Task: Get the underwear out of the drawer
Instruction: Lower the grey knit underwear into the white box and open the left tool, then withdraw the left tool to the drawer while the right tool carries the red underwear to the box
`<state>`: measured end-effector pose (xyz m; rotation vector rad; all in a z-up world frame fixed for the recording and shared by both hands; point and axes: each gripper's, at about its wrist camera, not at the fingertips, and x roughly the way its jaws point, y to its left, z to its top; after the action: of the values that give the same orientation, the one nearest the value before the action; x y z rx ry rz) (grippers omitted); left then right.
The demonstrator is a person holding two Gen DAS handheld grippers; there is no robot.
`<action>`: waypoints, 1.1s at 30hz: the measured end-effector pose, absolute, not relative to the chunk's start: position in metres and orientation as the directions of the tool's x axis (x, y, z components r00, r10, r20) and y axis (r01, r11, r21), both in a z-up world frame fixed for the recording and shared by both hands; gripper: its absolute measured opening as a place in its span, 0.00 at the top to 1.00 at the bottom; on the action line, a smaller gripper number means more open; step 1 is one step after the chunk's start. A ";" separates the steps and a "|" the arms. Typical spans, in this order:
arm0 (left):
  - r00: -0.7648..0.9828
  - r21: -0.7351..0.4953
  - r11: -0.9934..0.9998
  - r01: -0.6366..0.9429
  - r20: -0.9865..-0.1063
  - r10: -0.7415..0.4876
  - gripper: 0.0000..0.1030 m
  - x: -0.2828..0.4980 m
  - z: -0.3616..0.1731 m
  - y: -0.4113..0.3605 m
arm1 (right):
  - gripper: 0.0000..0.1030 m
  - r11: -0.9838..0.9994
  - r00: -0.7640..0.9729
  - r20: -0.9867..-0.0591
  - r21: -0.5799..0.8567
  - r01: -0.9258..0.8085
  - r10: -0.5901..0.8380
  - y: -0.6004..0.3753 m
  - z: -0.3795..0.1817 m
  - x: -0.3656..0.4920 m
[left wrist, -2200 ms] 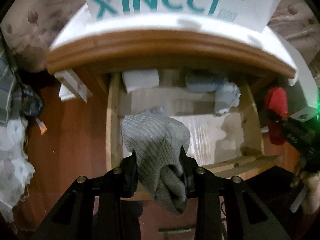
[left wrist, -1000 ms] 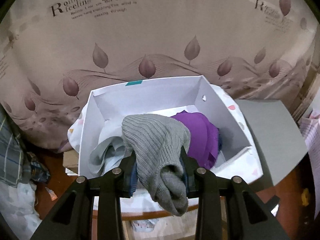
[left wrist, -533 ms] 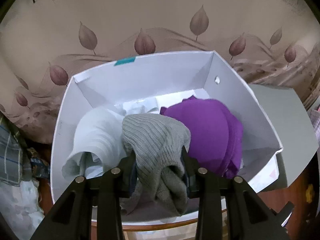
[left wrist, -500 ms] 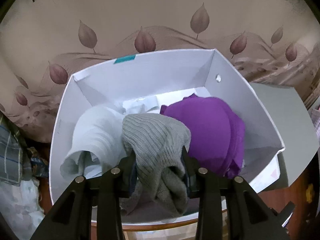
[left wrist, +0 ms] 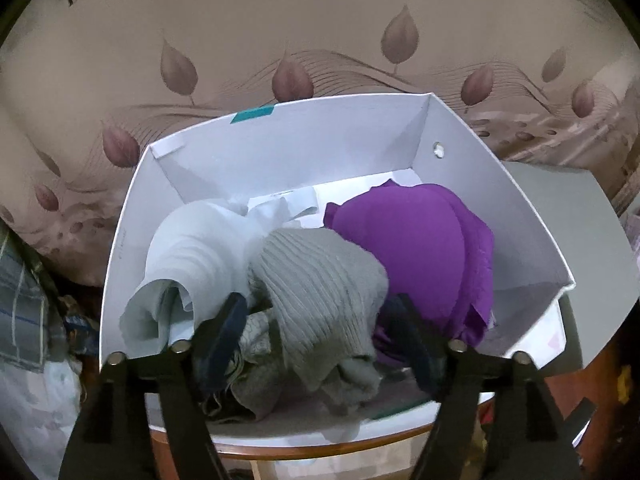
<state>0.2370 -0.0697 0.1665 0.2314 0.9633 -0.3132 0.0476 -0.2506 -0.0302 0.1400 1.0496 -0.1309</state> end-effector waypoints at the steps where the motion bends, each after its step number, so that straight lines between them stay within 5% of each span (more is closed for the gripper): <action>1: 0.537 0.057 0.929 0.365 -0.828 -0.160 0.26 0.235 0.168 -0.070 | 0.59 0.984 0.491 -0.870 0.050 0.173 -0.042 -0.250 -0.030 0.048; 14: 0.588 0.020 0.921 0.390 -0.775 -0.232 0.13 0.198 0.206 -0.060 | 0.59 0.986 0.493 -0.869 0.035 0.165 -0.052 -0.248 -0.031 0.048; 24: 0.669 0.091 0.930 0.357 -0.720 -0.186 0.12 0.137 0.223 -0.042 | 0.59 0.989 0.490 -0.870 0.019 0.149 -0.057 -0.243 -0.032 0.050; 33: 0.692 0.084 0.959 0.271 -0.709 -0.133 0.10 0.075 0.171 0.007 | 0.59 0.992 0.478 -0.878 0.027 0.125 -0.037 -0.232 -0.033 0.049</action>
<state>0.0746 0.0073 0.1709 0.1875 0.7750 -0.2272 0.0491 -0.2318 -0.0331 0.0912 1.0683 -0.0992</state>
